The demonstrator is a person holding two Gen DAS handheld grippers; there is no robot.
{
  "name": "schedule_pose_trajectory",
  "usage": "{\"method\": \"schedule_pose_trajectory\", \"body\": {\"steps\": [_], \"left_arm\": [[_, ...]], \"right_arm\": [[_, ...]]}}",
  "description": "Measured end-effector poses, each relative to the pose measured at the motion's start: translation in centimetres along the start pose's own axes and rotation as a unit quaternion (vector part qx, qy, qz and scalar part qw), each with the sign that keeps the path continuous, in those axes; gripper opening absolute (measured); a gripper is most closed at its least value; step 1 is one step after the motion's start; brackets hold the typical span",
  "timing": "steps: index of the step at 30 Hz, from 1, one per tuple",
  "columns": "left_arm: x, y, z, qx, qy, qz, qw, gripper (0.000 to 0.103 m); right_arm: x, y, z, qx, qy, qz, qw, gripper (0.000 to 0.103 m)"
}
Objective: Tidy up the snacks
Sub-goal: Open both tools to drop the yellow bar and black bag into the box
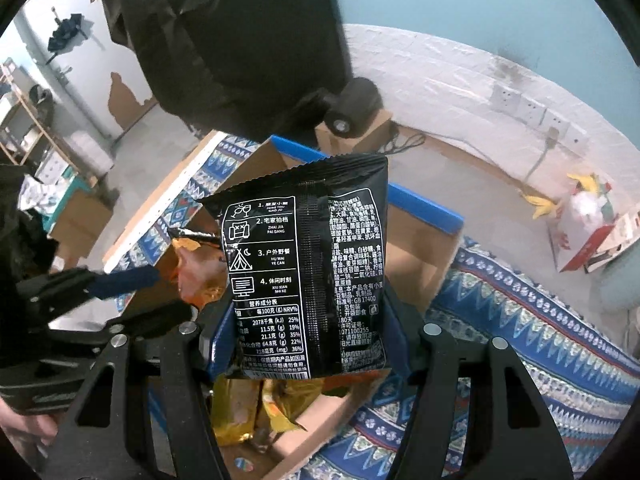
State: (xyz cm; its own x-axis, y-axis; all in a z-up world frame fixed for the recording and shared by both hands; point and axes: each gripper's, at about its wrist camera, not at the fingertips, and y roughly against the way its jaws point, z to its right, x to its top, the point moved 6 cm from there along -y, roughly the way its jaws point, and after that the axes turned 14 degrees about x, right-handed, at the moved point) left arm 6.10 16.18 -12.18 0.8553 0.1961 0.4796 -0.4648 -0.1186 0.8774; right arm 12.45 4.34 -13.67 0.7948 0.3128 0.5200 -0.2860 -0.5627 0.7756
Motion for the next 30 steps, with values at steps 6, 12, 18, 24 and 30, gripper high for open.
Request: {"method": "schedule_pose_trajectory", "body": {"steps": [6, 12, 18, 24, 30], "left_arm": [[0.1, 1.0, -0.6, 0.019, -0.001, 0.014, 0.9997, 0.076], [-0.1, 2.0, -0.1, 0.017, -0.006, 0.017, 0.9997, 0.077], [-0.5, 3.4, 0.3, 0.021, -0.02, 0.029, 0.9992, 0.079], [-0.6, 5.2, 0.3, 0.028, -0.027, 0.045, 0.9983, 0.085], [-0.7, 7.0, 1.2, 0.028, -0.036, 0.061, 0.9971, 0.087]], "right_arm": [[0.2, 0.2, 0.7, -0.006, -0.003, 0.005, 1.0, 0.076], [0.3, 1.7, 0.4, -0.004, -0.002, 0.019, 1.0, 0.077], [-0.3, 3.9, -0.4, -0.008, -0.001, 0.029, 1.0, 0.078], [-1.4, 6.3, -0.7, -0.038, 0.008, 0.043, 0.998, 0.079], [-2.6, 9.0, -0.1, -0.06, 0.007, 0.063, 0.996, 0.079]]}}
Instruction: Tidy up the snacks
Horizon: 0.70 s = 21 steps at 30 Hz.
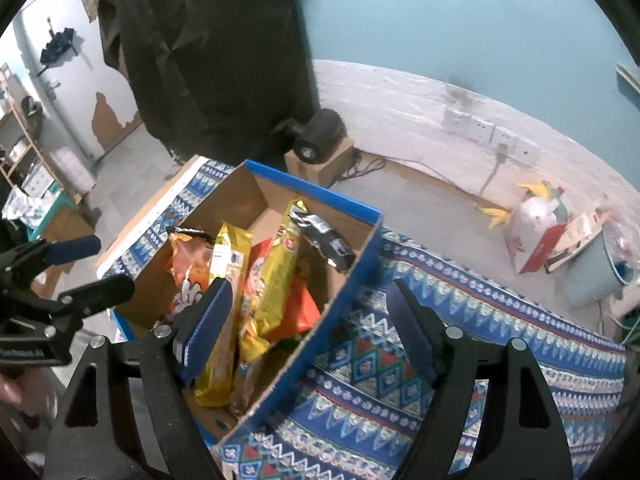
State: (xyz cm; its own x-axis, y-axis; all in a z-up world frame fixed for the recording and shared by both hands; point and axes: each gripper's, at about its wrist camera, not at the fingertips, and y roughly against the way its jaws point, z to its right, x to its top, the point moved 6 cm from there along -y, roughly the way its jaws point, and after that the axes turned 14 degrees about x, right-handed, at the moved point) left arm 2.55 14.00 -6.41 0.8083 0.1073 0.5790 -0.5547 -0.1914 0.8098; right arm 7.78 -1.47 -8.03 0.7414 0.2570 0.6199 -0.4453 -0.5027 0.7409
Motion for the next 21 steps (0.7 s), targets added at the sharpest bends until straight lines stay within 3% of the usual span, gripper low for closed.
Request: {"method": "schedule_pose_trajectory", "body": {"steps": [5, 13, 21], "left_arm": [[-0.3, 1.3, 1.0, 0.016, -0.023, 0.02, 0.9994, 0.094], [-1.0, 2.3, 2.6, 0.032, -0.056, 0.03, 0.9974, 0.094], [-0.3, 3.9, 2.8, 0.038, -0.045, 0.051, 0.997, 0.094]], "right_arm": [[-0.7, 2.5, 0.4, -0.008, 0.002, 0.014, 1.0, 0.079], [-1.6, 6.1, -0.4, -0.034, 0.027, 0.037, 0.998, 0.079], [-2.3, 7.8, 0.1, -0.054, 0.038, 0.051, 0.996, 0.079]]}}
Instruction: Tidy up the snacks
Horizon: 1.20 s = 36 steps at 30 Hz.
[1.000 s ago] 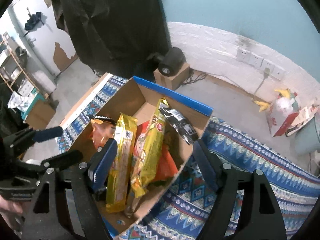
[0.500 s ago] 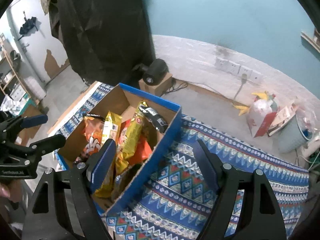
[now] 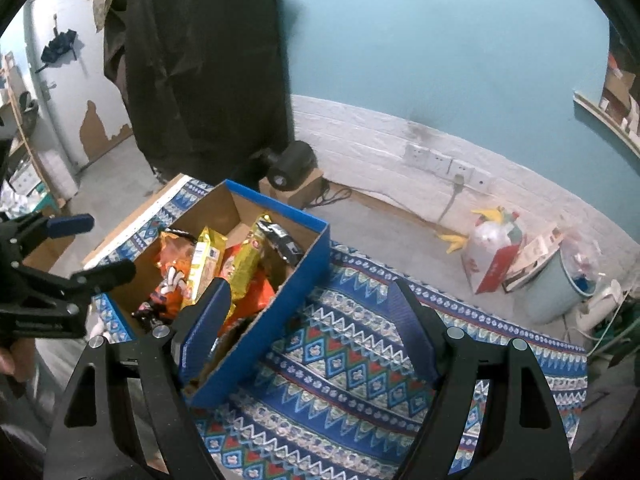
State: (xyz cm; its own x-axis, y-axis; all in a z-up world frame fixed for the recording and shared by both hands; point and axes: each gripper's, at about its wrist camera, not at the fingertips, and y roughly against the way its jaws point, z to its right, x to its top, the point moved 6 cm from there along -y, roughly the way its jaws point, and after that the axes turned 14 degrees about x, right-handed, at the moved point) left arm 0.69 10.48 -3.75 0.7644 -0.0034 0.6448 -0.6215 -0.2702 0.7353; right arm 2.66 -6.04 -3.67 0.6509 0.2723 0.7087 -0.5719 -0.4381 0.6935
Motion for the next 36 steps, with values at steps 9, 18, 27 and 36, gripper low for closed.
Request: {"method": "schedule_pose_trajectory", "body": {"steps": [9, 18, 27, 36], "left_arm": [[0.4, 0.8, 0.6, 0.007, 0.001, 0.017, 0.9998, 0.094], [0.5, 1.2, 1.4, 0.001, -0.008, 0.022, 0.9997, 0.094], [0.5, 1.4, 1.7, 0.008, -0.014, 0.025, 0.9996, 0.095], [0.5, 1.4, 1.8, 0.008, -0.016, 0.026, 0.9995, 0.095]], "right_arm": [[-1.2, 0.2, 1.6, -0.015, -0.018, -0.007, 1.0, 0.079], [-1.7, 0.6, 2.2, -0.016, -0.023, -0.006, 1.0, 0.079], [-1.9, 0.6, 2.6, -0.019, -0.027, -0.009, 0.999, 0.079], [-2.2, 0.6, 2.7, -0.022, -0.025, -0.012, 0.999, 0.079]]}}
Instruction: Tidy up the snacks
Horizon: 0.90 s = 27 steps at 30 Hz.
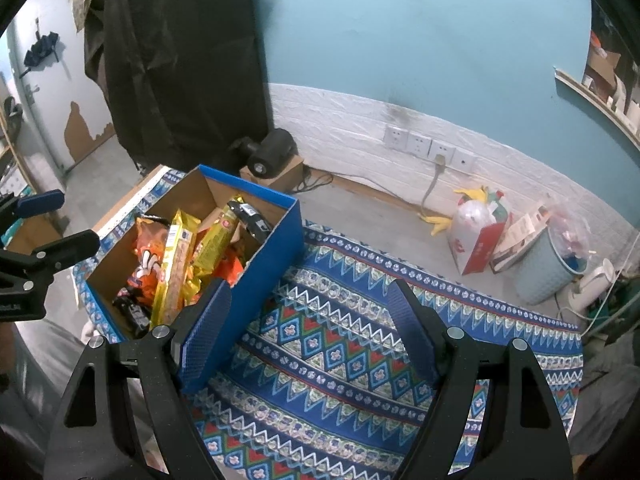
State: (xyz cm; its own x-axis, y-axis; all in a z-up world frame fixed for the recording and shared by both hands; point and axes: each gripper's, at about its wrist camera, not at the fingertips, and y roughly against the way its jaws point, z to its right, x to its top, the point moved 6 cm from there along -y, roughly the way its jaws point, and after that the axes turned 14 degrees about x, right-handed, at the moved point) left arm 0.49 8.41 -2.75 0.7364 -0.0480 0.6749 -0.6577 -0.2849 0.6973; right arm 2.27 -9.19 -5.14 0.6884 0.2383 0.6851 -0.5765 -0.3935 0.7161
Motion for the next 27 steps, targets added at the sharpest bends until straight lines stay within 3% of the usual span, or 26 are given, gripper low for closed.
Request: {"method": "schedule_pose_trajectory", "body": {"steps": [27], "left_arm": [[-0.62, -0.29, 0.12, 0.017, -0.011, -0.011, 0.9997, 0.095]], "right_arm": [[-0.47, -0.62, -0.13, 0.001, 0.007, -0.008, 1.0, 0.079]]}}
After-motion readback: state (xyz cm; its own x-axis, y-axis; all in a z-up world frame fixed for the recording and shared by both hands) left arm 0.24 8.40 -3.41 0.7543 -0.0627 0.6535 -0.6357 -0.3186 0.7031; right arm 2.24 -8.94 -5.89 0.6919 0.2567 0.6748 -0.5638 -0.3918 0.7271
